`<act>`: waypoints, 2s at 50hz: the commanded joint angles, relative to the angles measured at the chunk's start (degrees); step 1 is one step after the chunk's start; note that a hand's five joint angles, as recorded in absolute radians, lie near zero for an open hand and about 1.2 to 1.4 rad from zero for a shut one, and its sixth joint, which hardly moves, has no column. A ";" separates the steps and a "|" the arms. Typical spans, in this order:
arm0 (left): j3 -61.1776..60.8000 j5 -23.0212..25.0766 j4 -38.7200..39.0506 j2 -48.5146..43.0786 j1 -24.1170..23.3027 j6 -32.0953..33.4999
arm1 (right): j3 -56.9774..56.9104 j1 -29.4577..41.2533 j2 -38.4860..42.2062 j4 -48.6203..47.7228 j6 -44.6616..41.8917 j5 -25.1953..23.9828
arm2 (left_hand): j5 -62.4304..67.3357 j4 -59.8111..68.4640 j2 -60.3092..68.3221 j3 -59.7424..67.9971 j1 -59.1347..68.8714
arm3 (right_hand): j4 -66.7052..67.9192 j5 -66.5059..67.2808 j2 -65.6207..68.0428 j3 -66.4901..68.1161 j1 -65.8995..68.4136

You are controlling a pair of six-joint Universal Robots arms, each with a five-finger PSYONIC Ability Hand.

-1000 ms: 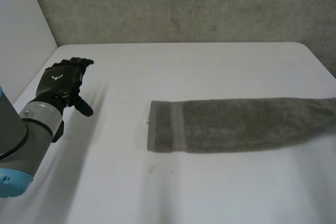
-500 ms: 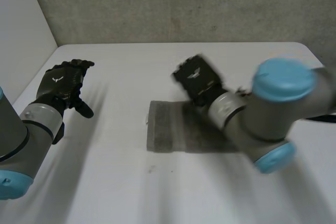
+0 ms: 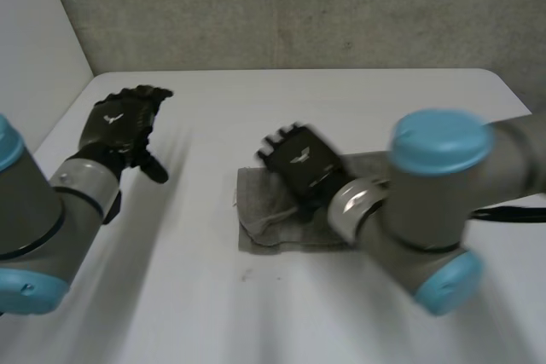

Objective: Fold the towel.

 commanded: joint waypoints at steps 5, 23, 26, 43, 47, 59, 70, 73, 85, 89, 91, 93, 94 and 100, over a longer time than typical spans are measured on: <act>13.61 -0.29 -0.49 -12.97 -11.57 -0.27 | 17.65 -19.99 -12.43 0.47 10.78 -6.54 | -1.66 0.44 0.55 0.47 -0.11 | -3.51 -4.13 -3.51 -2.33 -2.66; 23.29 0.24 -0.66 -28.02 -22.05 0.16 | 29.90 -30.74 -12.62 -6.92 7.61 -13.16 | -1.61 0.48 0.60 0.52 -0.06 | -3.51 -4.13 -3.51 -2.33 -2.66; 24.88 0.24 -0.66 -30.13 -22.05 0.25 | 29.98 -30.65 -12.00 -7.80 7.61 -13.16 | -1.44 0.65 0.77 0.69 0.11 | 2.13 1.50 2.13 3.31 2.97; 28.74 -9.75 3.37 -33.29 -18.36 2.71 | 30.60 -29.77 -9.54 -12.45 7.44 -11.84 | -1.27 0.82 0.93 0.86 0.28 | 39.30 38.68 39.30 40.48 40.15; 28.48 -13.82 3.91 -33.20 -17.12 3.41 | 30.25 -29.69 -8.14 -13.51 5.60 -10.09 | -1.27 0.82 0.93 0.86 0.28 | 47.16 46.54 47.16 48.34 48.01; 21.98 -14.26 3.47 -31.45 -17.91 6.49 | 29.81 -28.28 -7.52 -14.39 -1.44 -3.49 | -1.66 0.44 0.55 0.47 -0.11 | 66.49 65.87 66.49 67.67 67.34; 18.03 -14.35 3.20 -26.36 -21.78 6.40 | 30.07 -27.14 -7.79 -13.77 -2.14 -2.61 | -1.66 0.44 0.55 0.47 -0.11 | 49.73 49.10 49.73 50.91 50.58; 16.62 -14.44 3.20 -24.69 -21.43 6.49 | 30.16 -27.22 -7.87 -13.68 -2.14 -2.70 | -1.66 0.44 0.55 0.47 -0.11 | 51.90 51.27 51.90 53.08 52.74; 8.80 -14.18 3.29 -11.60 -15.47 6.32 | 26.75 -25.83 -9.19 -13.60 -5.73 -2.61 | -1.66 0.44 0.55 0.47 -0.11 | 66.49 65.87 66.49 67.67 67.34; 6.87 -14.00 3.29 -8.00 -13.00 6.32 | 23.22 -21.07 -10.42 -13.77 -7.68 -2.08 | -1.66 0.44 0.55 0.47 -0.11 | 66.49 65.87 66.49 67.67 67.34; 5.98 -13.91 3.29 -6.40 -11.85 6.32 | 20.49 -17.91 -10.51 -13.77 -8.38 -1.29 | -1.66 0.44 0.55 0.47 -0.11 | 66.49 65.87 66.49 67.67 67.34; 4.06 -13.82 3.29 -3.16 -9.58 6.32 | 15.24 -11.17 -9.11 -13.51 -8.99 -0.42 | -1.66 0.44 0.55 0.47 -0.11 | 66.49 65.87 66.49 67.67 67.34; 4.05 -13.82 3.29 -3.15 -9.57 6.32 | 15.22 -11.14 -9.10 -13.51 -9.00 -0.41 | -1.66 0.44 0.55 0.47 -0.11 | 66.49 65.87 66.49 67.67 67.34; 1.33 -13.74 3.29 0.54 -7.37 6.40 | 4.50 1.87 0.65 -9.47 -13.30 -1.82 | -1.66 0.44 0.55 0.47 -0.11 | 66.49 65.87 66.49 67.67 67.34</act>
